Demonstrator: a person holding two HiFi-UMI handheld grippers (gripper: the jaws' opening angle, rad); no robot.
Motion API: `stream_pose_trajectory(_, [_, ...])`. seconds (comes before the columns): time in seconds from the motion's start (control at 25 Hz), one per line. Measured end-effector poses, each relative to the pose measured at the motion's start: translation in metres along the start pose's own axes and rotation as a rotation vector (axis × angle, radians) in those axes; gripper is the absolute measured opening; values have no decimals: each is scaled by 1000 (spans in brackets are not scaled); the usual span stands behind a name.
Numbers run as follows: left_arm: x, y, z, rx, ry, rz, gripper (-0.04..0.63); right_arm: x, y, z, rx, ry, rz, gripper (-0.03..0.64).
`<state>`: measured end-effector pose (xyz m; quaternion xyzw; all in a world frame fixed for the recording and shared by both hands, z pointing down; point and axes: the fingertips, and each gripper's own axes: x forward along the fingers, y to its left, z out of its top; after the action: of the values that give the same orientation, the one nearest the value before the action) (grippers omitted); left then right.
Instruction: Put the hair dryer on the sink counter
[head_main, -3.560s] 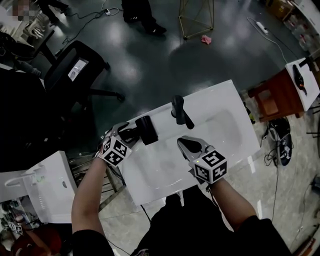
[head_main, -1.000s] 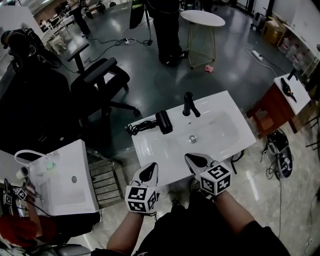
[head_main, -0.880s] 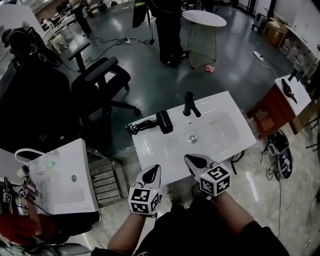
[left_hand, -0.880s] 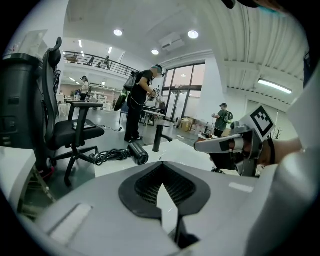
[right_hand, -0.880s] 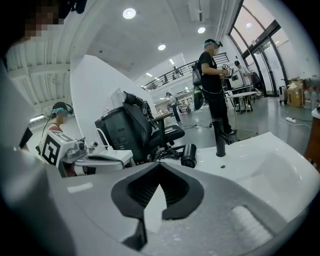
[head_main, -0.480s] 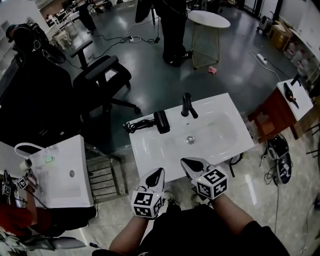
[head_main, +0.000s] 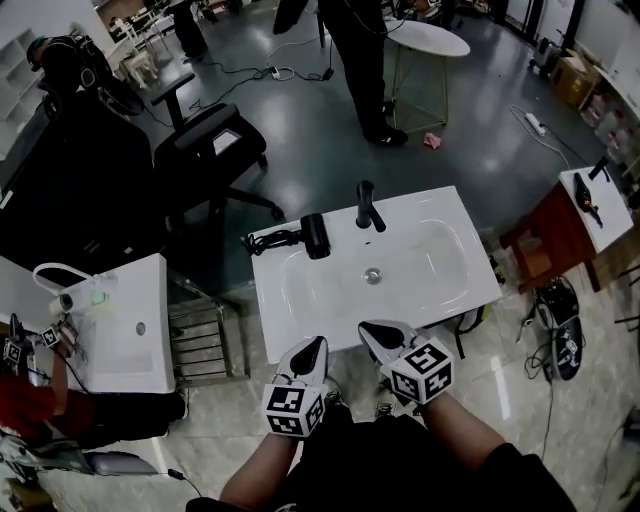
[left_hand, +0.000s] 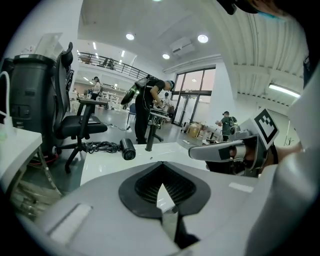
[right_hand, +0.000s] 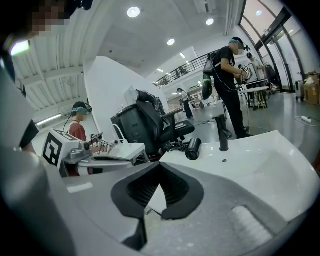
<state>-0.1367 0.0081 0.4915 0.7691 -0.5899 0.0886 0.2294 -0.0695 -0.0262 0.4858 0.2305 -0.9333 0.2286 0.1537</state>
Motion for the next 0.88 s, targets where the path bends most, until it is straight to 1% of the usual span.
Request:
stream_pose_trajectory(0.24, [0, -24, -16, -20, 13, 15, 3, -20, -2, -12, 1, 19, 32, 2])
stream_pose_trajectory(0.56, [-9, -50, -16, -33, -21, 49, 3, -44, 2, -20, -31, 32, 80, 2])
stream_pose_trajectory(0.88, [-15, -69, -23, -42, -34, 77, 3, -60, 6, -27, -64, 42, 119, 0])
